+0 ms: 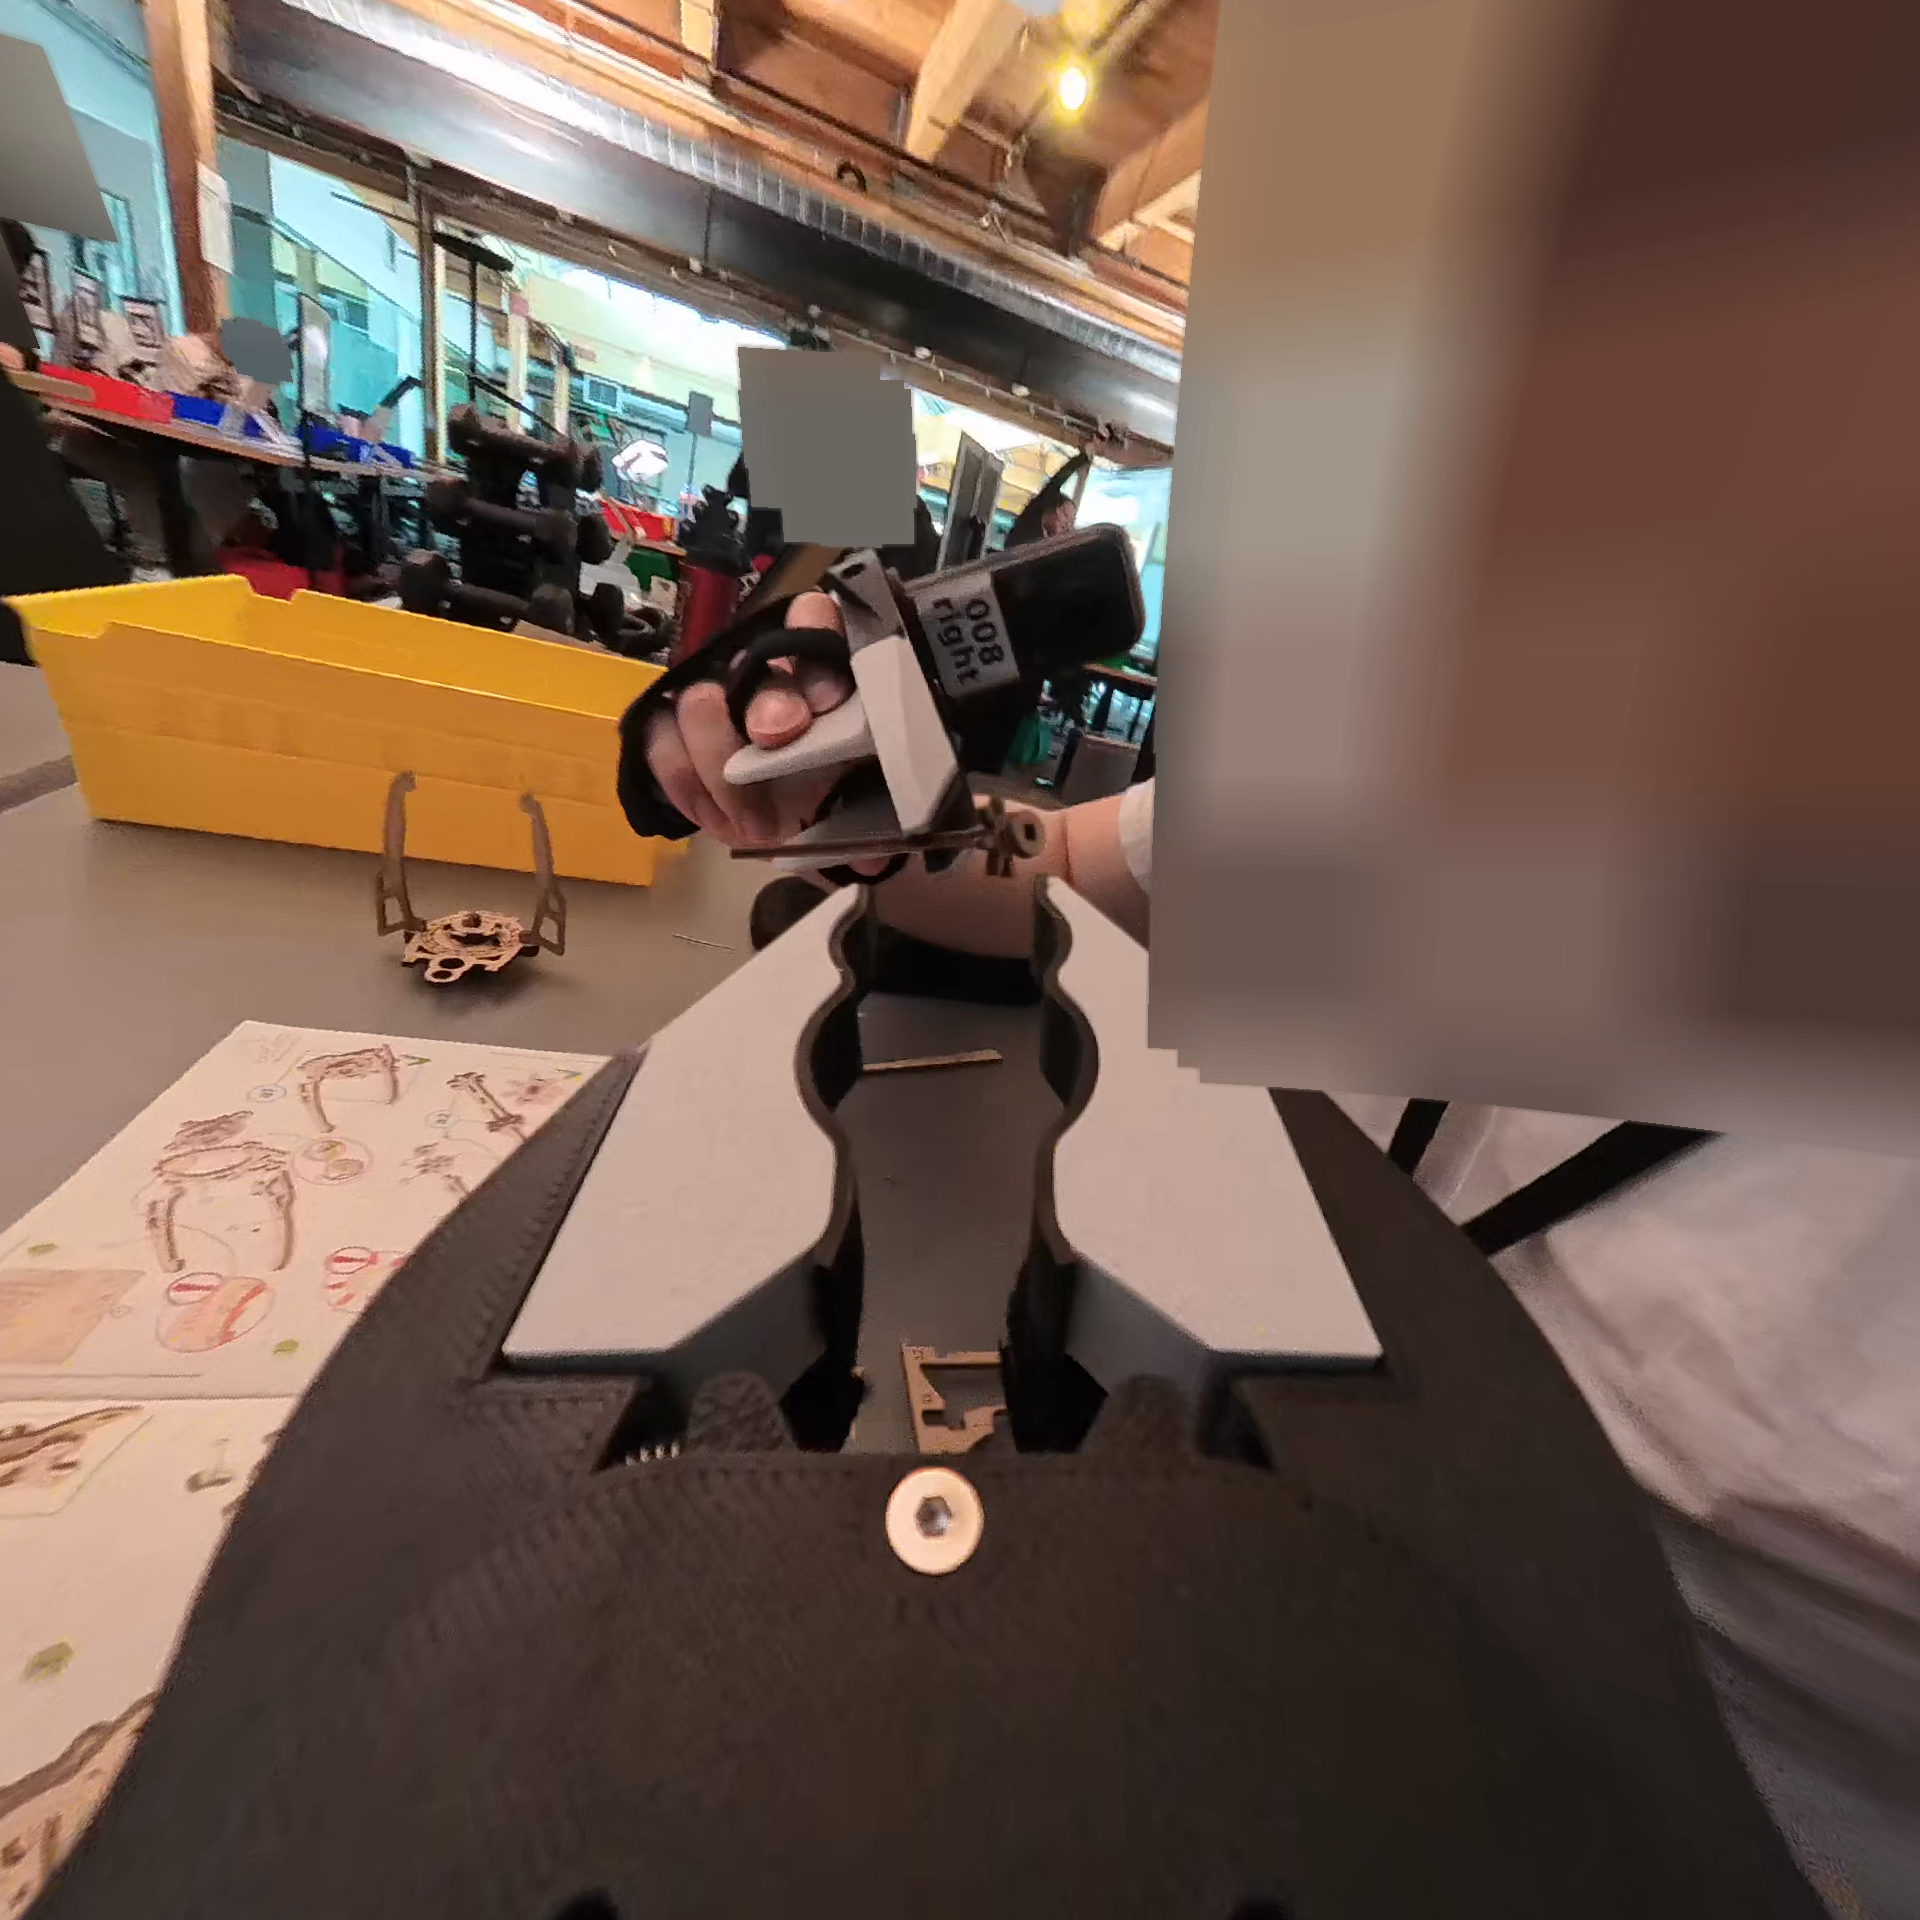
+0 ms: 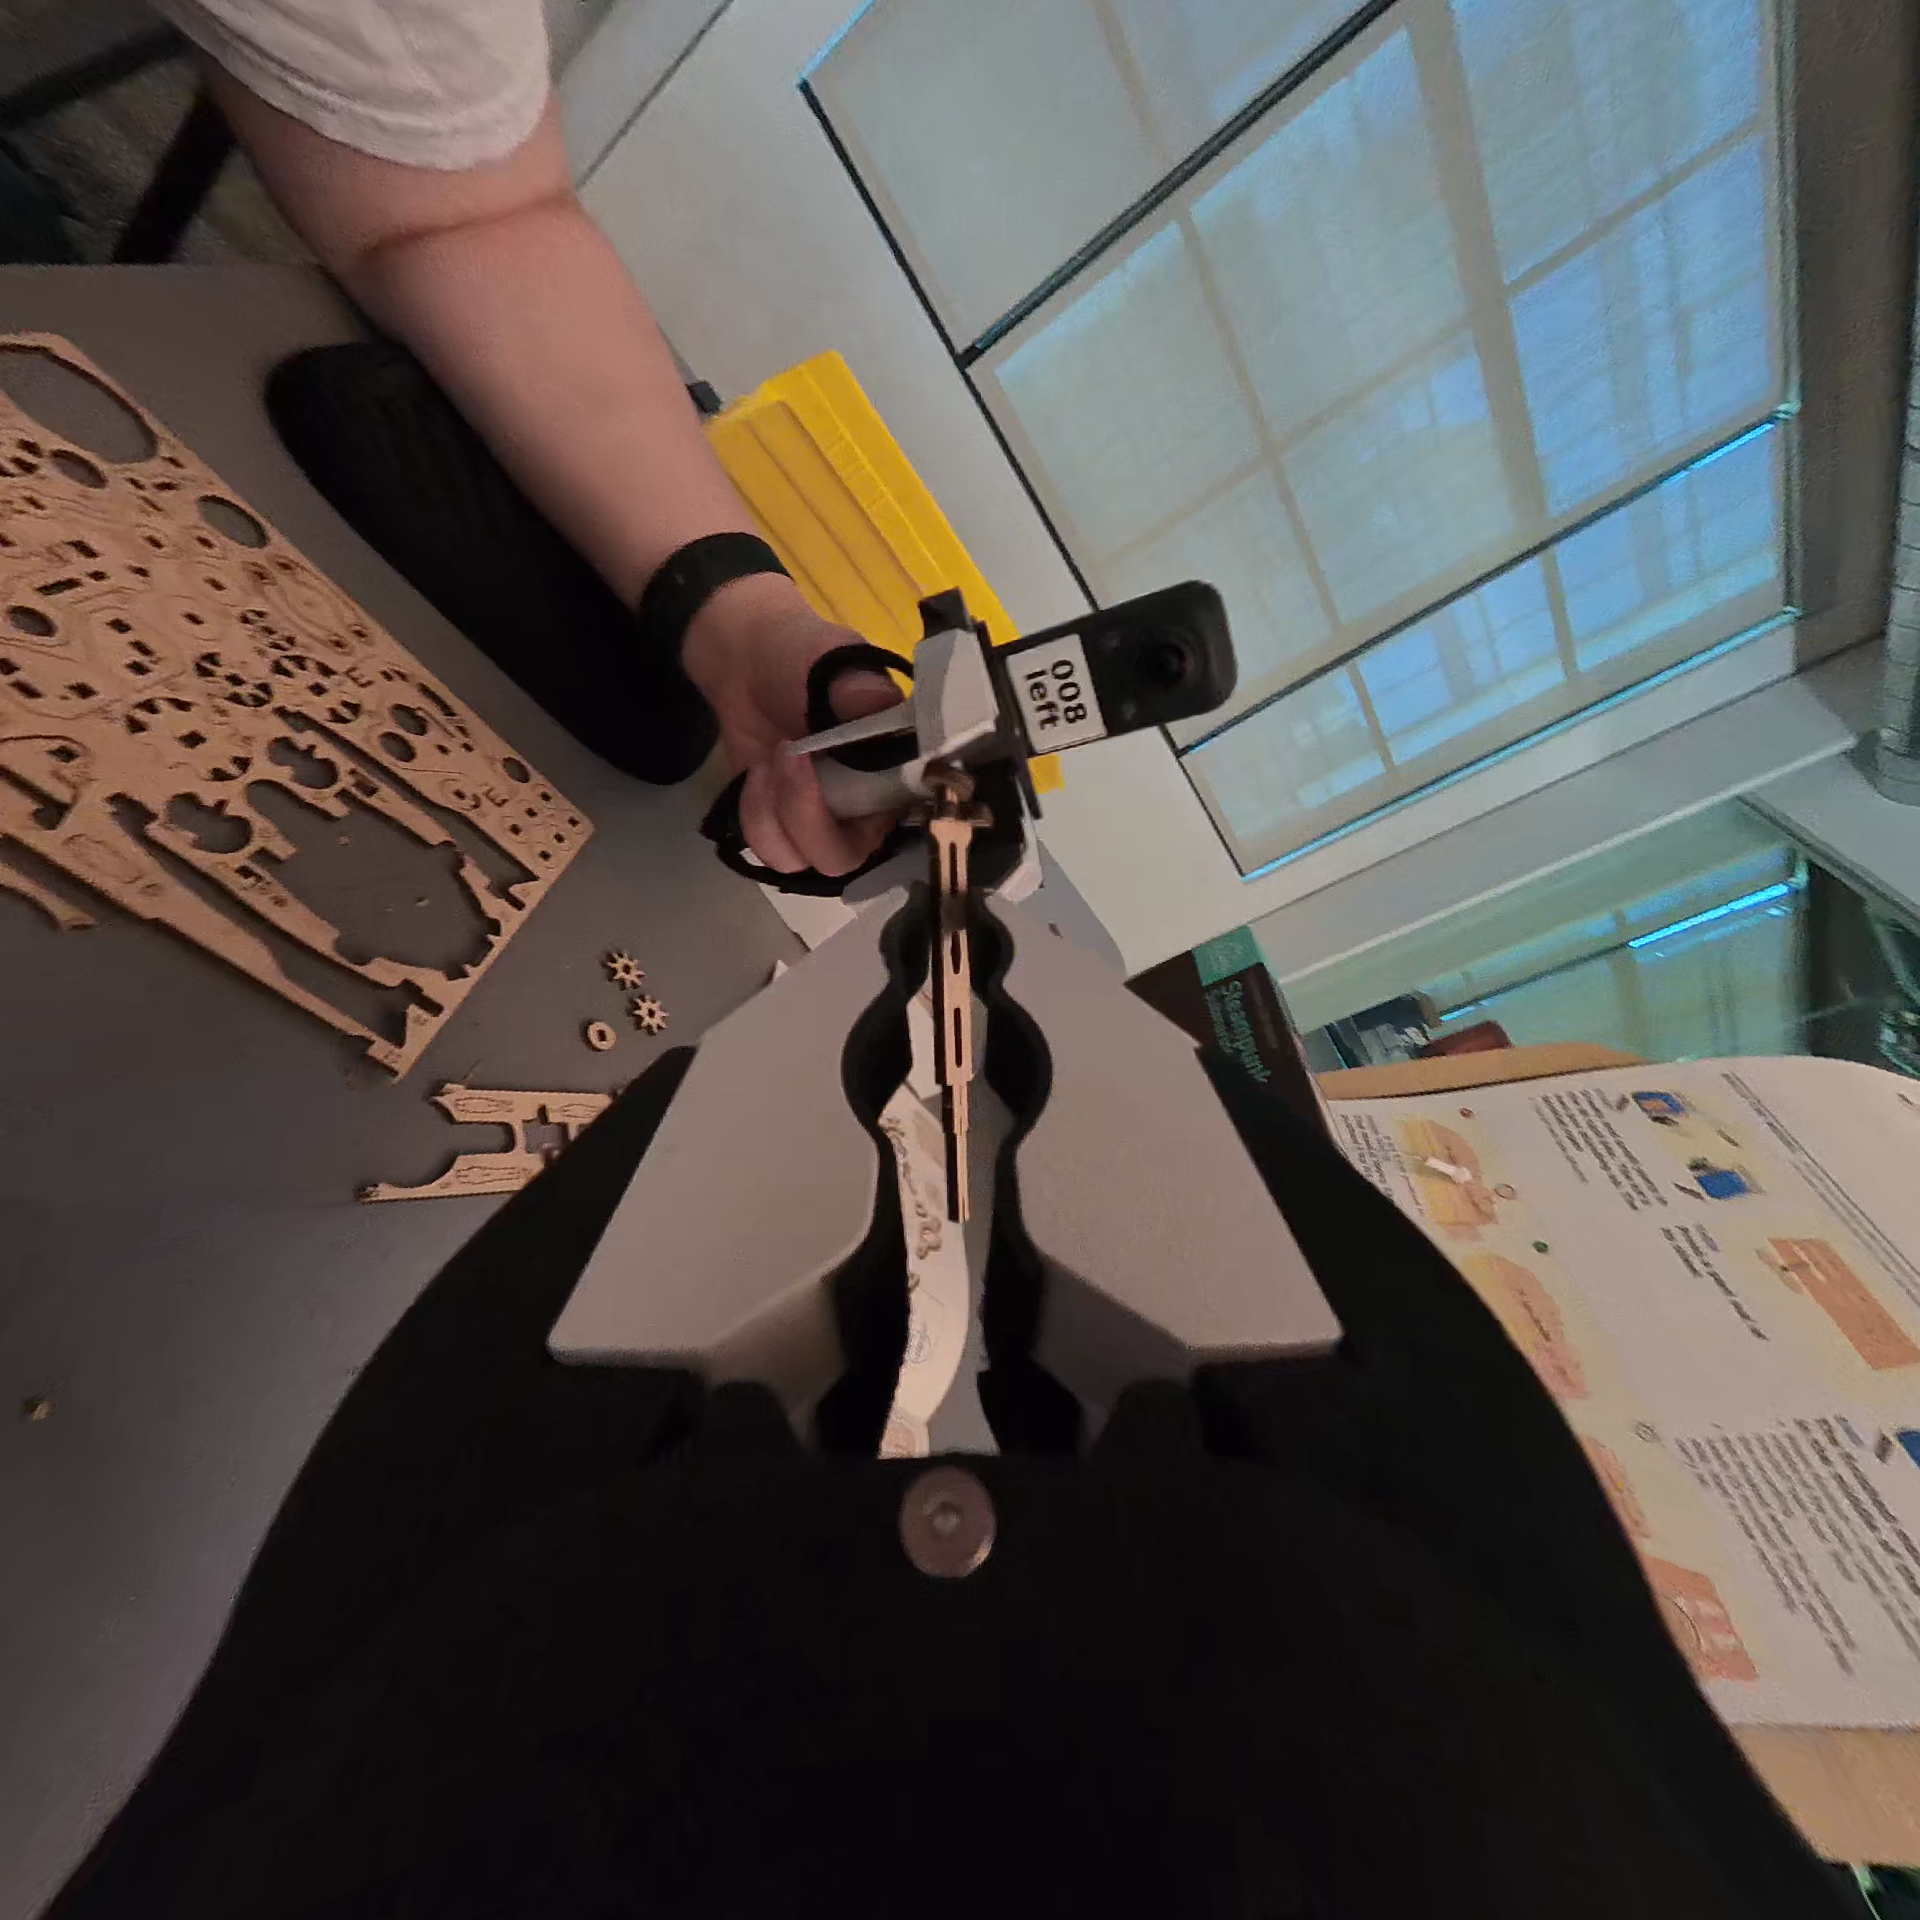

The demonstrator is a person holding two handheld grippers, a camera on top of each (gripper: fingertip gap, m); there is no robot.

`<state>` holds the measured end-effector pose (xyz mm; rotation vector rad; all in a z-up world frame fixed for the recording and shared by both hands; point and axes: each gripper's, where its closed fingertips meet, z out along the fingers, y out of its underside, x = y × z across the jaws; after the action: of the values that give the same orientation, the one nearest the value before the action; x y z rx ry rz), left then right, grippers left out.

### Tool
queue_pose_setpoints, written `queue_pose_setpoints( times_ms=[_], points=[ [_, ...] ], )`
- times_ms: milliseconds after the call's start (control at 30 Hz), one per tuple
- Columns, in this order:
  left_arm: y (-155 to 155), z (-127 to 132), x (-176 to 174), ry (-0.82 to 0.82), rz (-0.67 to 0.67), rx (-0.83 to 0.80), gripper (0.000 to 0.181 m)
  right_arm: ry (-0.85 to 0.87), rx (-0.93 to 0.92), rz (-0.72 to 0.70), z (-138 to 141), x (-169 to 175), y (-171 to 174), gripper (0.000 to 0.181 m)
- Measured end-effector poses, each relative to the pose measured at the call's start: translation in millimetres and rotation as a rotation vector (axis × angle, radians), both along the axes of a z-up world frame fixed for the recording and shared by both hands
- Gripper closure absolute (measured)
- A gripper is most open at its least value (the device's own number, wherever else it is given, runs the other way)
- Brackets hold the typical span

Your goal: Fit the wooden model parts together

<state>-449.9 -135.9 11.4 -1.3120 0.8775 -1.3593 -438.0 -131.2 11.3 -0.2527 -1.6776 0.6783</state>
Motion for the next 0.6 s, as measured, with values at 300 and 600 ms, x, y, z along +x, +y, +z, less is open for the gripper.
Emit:
queue_pose_setpoints(
  times_ms=[300,600],
  points=[
    [-18,-9,16,0.054,-0.108,-0.01,0.16,-0.108,0.026,0.079,-19,1,-16,0.177],
    [-26,-18,22,0.111,-0.15,0.01,0.168,-0.123,0.043,0.091,-22,1,-20,0.176]
  ],
)
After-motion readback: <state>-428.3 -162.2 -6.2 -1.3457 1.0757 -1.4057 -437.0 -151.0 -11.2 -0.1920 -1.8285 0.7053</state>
